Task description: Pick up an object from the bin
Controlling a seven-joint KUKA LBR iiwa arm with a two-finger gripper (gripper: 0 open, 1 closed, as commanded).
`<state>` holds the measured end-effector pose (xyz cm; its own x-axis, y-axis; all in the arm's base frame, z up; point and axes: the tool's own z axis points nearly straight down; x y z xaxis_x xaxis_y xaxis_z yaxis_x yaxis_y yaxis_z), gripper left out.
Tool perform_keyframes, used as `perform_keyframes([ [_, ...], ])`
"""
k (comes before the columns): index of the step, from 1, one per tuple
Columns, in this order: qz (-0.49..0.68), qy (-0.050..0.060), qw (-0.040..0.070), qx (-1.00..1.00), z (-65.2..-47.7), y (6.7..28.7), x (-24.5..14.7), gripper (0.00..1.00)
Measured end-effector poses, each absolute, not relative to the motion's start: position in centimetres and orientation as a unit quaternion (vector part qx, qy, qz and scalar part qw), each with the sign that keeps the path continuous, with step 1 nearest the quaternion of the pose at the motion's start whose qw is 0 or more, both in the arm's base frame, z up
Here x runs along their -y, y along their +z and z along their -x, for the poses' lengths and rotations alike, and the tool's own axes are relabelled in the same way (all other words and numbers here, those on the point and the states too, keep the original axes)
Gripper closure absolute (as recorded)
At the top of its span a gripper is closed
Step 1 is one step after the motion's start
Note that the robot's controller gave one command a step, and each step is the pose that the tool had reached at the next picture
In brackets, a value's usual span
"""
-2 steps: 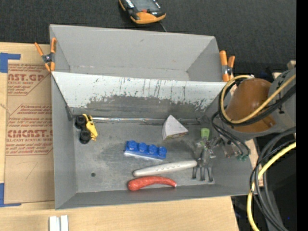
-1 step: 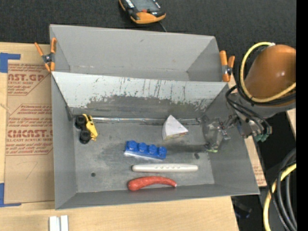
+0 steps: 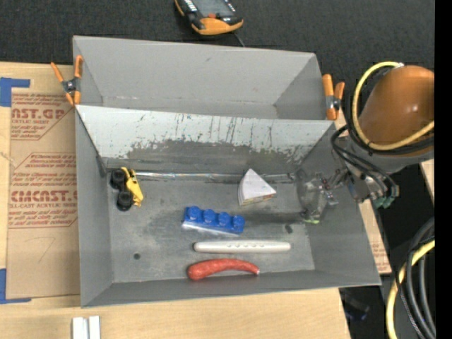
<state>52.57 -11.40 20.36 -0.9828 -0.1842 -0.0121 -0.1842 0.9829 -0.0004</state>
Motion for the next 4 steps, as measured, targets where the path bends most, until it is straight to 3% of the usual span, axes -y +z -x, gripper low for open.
perform_keyframes([
  [1,0.233,0.000,0.005,-0.973,-49.6,16.8,14.5,1.00],
  [2,0.263,0.000,0.007,-0.965,-51.1,15.6,13.0,1.00],
  [3,0.258,0.000,0.007,-0.966,-50.6,15.8,13.1,1.00],
  [4,0.261,-0.002,0.010,-0.965,-51.1,14.7,12.6,1.00],
])
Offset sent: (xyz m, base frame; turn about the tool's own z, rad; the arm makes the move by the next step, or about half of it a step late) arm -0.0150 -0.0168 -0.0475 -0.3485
